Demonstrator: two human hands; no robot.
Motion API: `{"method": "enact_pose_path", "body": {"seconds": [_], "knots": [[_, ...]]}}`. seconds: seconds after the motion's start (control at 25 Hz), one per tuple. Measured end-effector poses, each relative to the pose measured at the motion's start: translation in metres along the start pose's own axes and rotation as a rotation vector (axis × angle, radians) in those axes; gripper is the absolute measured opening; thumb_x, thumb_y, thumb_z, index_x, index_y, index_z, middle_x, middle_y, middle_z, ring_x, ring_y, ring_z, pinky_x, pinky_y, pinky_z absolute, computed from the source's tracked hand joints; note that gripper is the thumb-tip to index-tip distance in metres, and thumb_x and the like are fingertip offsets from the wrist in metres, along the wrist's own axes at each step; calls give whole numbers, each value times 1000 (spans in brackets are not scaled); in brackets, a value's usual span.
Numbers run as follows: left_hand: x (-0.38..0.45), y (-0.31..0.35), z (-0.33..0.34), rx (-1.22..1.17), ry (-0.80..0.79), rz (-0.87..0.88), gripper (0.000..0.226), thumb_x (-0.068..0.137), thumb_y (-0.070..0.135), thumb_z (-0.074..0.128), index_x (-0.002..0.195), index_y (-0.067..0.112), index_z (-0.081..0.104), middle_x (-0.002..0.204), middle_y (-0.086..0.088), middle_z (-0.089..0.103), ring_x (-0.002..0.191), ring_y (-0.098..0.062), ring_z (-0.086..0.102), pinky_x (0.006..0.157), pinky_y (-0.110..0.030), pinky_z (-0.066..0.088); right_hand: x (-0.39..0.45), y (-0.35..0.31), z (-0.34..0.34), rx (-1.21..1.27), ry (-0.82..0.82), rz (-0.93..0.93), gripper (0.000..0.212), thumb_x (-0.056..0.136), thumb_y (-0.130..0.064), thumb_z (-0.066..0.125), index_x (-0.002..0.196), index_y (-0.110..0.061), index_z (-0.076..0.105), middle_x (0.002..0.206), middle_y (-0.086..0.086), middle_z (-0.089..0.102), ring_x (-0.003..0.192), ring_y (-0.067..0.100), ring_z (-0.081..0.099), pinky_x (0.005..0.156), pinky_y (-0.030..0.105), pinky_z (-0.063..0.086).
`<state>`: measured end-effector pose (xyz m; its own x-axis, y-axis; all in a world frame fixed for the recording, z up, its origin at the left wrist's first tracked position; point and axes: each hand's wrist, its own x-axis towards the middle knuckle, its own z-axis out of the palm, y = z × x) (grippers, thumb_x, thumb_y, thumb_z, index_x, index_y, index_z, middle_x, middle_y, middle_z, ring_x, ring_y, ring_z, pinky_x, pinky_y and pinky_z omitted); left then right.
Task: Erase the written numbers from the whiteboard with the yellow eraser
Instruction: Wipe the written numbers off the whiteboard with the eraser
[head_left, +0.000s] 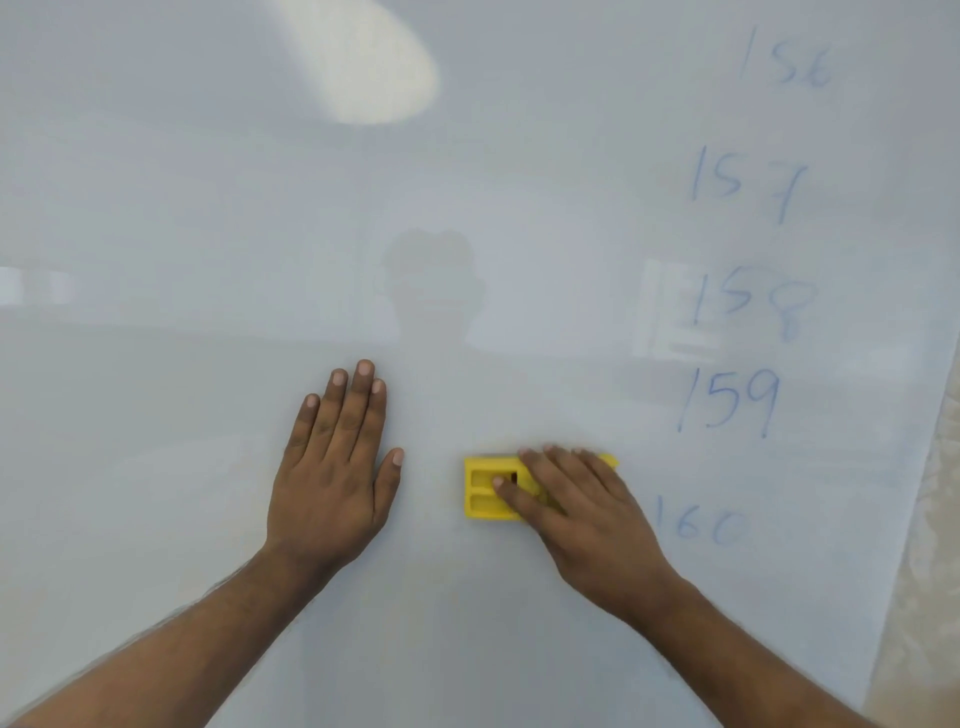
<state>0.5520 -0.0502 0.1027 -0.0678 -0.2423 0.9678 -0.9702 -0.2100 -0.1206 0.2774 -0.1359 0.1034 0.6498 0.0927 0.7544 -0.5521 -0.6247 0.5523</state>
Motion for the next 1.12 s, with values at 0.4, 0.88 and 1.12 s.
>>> {"method": "enact_pose_path", "body": {"seconds": [0.4, 0.88, 1.12], "knots": [[-6, 2, 0, 0, -31, -8, 66, 102, 37, 32, 159, 6, 17, 168, -10, 13, 157, -25, 8, 127, -43, 9, -37, -34, 22, 23, -77, -136, 63, 84, -1, 47, 142, -25, 43, 143, 7, 48, 129, 32, 44, 116, 44, 23], [-16, 13, 2, -13, -47, -62, 65, 103, 34, 30, 158, 5, 16, 168, -9, 10, 157, -26, 7, 127, -45, 8, -27, 19, -4, 129, 16, 131, 52, 83, 0, 66, 131, -19, 59, 137, 12, 55, 123, 34, 50, 107, 45, 35], [-15, 14, -2, -32, -85, -68, 69, 100, 38, 31, 159, 6, 16, 169, -8, 9, 157, -27, 7, 127, -44, 7, -74, 7, -1, 90, -110, -63, 54, 81, -2, 56, 129, -26, 60, 135, 5, 58, 122, 28, 55, 113, 40, 30]]}}
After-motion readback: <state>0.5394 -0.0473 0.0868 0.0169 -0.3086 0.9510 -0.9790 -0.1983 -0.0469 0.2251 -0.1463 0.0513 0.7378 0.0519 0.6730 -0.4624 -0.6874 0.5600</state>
